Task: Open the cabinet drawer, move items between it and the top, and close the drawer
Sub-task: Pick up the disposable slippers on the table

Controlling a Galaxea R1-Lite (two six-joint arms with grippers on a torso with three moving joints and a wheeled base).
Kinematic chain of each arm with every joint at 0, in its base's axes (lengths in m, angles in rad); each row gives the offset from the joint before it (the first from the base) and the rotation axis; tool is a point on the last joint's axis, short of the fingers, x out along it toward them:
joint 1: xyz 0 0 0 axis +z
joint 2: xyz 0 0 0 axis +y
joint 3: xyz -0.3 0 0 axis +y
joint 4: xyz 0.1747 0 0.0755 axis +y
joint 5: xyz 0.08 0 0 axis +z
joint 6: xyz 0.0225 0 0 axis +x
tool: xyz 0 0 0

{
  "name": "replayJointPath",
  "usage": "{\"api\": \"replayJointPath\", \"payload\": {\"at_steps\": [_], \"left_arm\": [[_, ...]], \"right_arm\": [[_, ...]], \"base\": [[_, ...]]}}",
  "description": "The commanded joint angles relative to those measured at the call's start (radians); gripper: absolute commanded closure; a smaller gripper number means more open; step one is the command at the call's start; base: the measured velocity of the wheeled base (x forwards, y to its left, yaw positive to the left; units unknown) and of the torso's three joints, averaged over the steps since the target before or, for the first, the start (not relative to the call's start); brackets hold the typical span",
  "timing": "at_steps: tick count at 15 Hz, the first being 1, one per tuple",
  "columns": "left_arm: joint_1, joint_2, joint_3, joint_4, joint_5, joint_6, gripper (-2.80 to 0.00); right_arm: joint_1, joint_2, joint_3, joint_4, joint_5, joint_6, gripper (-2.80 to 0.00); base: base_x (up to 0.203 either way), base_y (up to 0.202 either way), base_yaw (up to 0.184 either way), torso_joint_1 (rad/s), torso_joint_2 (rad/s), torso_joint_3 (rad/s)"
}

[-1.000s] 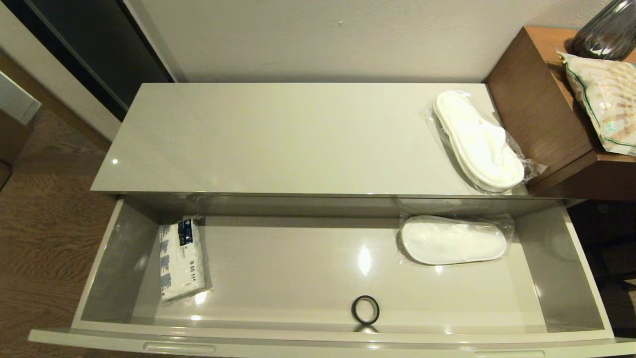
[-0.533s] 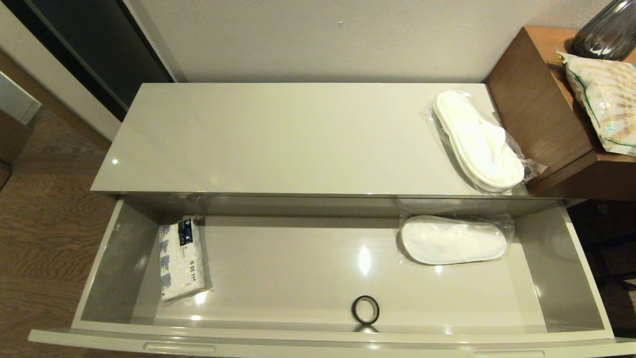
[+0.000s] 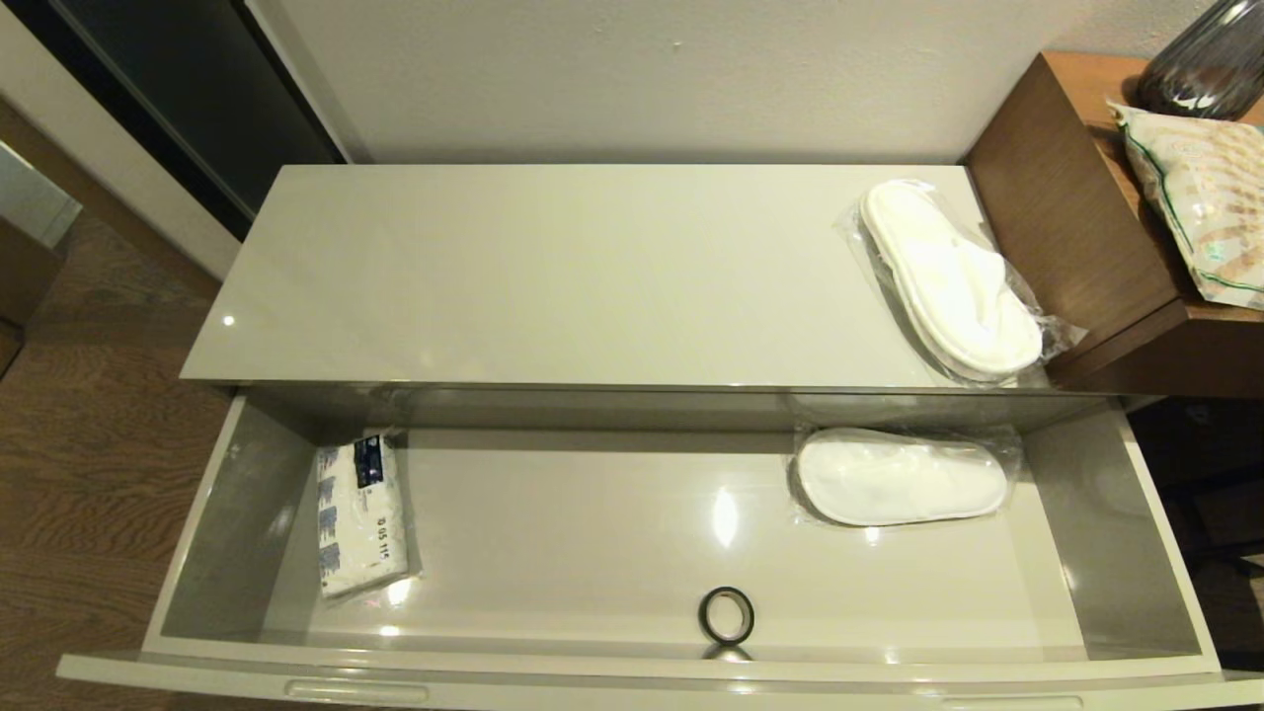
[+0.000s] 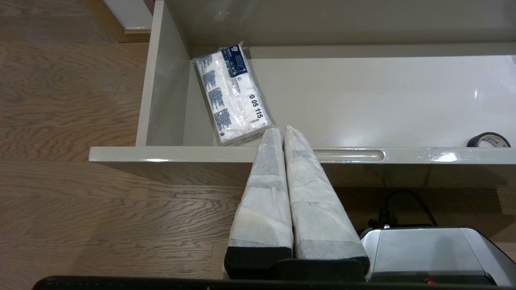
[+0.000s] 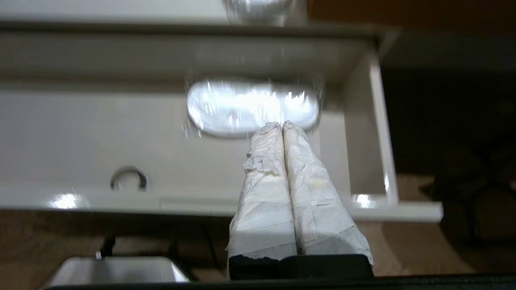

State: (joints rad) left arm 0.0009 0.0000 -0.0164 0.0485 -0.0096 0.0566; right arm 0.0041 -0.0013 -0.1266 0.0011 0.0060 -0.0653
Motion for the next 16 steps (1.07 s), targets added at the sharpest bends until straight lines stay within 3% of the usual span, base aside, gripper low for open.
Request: {"api": "replayJointPath", "payload": {"at_steps": [1,2,3,5,10,13,16], "left_arm": [[0.001,0.002,0.0,0.001,0.0,0.0,0.0],[0.001,0.002,0.0,0.001,0.0,0.0,0.0],[0.001,0.002,0.0,0.001,0.0,0.0,0.0],[-0.001,0.002,0.0,0.001,0.0,0.0,0.0],[0.001,0.002,0.0,0.001,0.0,0.0,0.0],[0.0,0.002,0.001,0.001,0.0,0.0,0.0],[0.001,0.002,0.0,0.001,0.0,0.0,0.0]], "right_arm": [[0.0,0.001,-0.25,0.189,0.022,-0.006,0.0],[0.0,0.01,-0.366,0.403,0.033,-0.026,0.0],[0.0,0.039,-0.428,0.526,0.028,-0.052,0.0],[0.0,0.197,-0.483,0.577,-0.008,-0.088,0.0],[0.012,0.727,-0.547,0.381,-0.052,-0.187,0.0],[0.069,1.058,-0.561,0.167,-0.067,-0.251,0.0],[0.153,1.374,-0.613,-0.042,-0.136,-0.277,0.0]], "base": [[0.0,0.0,0.0,0.0,0.0,0.0],[0.0,0.0,0.0,0.0,0.0,0.0],[0.0,0.0,0.0,0.0,0.0,0.0],[0.0,0.0,0.0,0.0,0.0,0.0],[0.0,0.0,0.0,0.0,0.0,0.0],[0.0,0.0,0.0,0.0,0.0,0.0],[0.0,0.0,0.0,0.0,0.0,0.0]]}}
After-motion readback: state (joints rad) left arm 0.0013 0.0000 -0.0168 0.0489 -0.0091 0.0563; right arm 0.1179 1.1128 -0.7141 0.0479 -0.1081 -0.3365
